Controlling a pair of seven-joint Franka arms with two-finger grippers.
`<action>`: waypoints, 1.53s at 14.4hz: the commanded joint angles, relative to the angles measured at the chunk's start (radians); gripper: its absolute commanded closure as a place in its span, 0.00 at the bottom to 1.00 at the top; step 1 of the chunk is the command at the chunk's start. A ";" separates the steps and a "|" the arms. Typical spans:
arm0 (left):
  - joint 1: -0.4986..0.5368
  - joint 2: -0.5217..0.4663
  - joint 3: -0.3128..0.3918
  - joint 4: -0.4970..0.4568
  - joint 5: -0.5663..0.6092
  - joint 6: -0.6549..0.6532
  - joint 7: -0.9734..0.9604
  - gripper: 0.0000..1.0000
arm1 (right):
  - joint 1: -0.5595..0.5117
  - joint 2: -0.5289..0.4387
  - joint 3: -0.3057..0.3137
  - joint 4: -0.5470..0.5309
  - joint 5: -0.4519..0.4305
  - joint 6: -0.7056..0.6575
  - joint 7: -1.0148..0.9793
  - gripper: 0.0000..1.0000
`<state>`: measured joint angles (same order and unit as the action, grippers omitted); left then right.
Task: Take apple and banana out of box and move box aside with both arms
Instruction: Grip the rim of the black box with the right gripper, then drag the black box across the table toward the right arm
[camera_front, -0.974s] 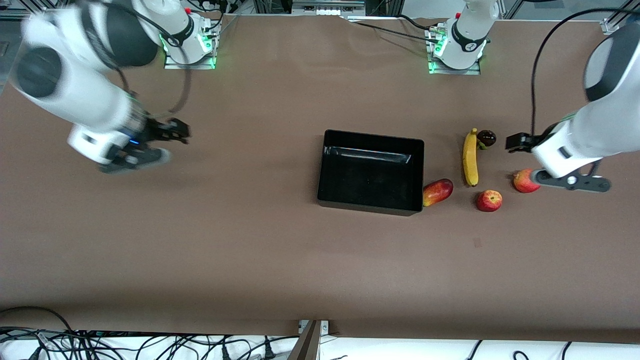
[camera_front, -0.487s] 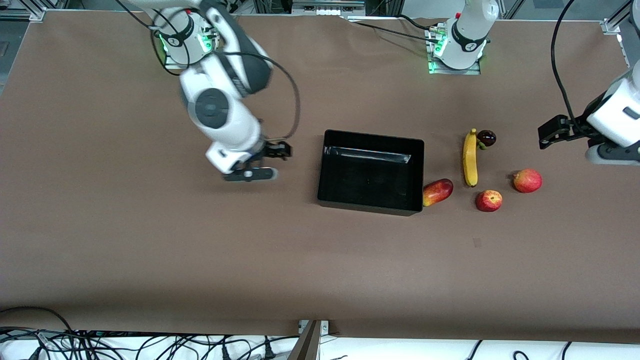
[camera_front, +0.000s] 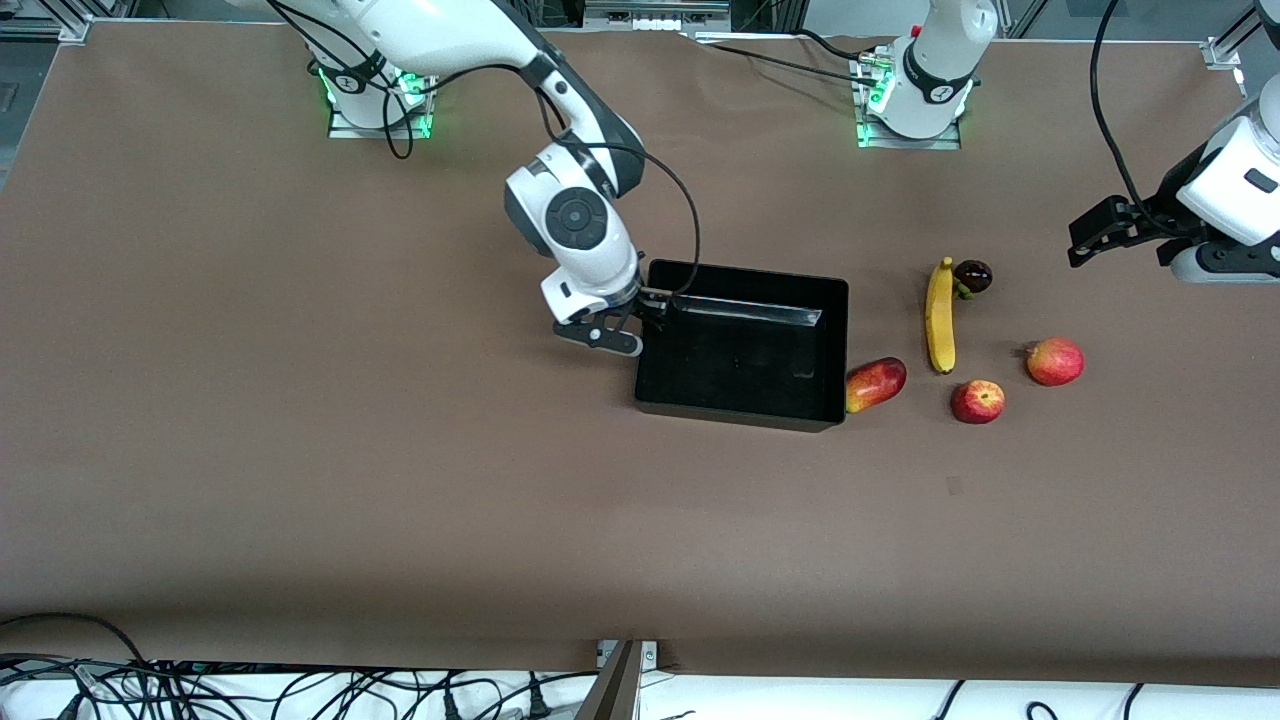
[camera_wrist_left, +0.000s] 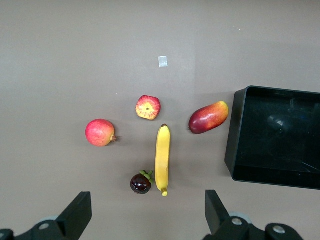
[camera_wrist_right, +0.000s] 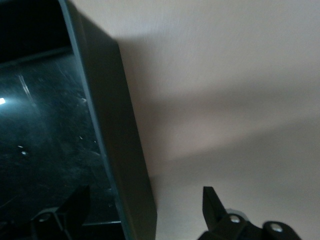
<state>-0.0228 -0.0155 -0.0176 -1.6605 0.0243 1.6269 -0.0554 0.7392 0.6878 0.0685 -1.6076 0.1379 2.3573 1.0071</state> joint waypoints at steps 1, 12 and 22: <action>-0.015 -0.018 0.004 -0.024 -0.012 0.014 -0.011 0.00 | 0.072 0.050 -0.010 0.026 0.009 0.037 0.091 0.21; -0.019 -0.009 -0.010 -0.005 -0.012 0.007 -0.011 0.00 | -0.021 -0.034 -0.033 0.028 0.003 -0.120 -0.158 1.00; -0.019 -0.009 -0.013 -0.005 -0.014 0.005 -0.014 0.00 | -0.112 -0.240 -0.418 -0.115 0.012 -0.443 -1.061 1.00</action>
<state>-0.0385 -0.0154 -0.0289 -1.6654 0.0243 1.6306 -0.0589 0.6471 0.5206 -0.3039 -1.6213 0.1371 1.9069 0.1013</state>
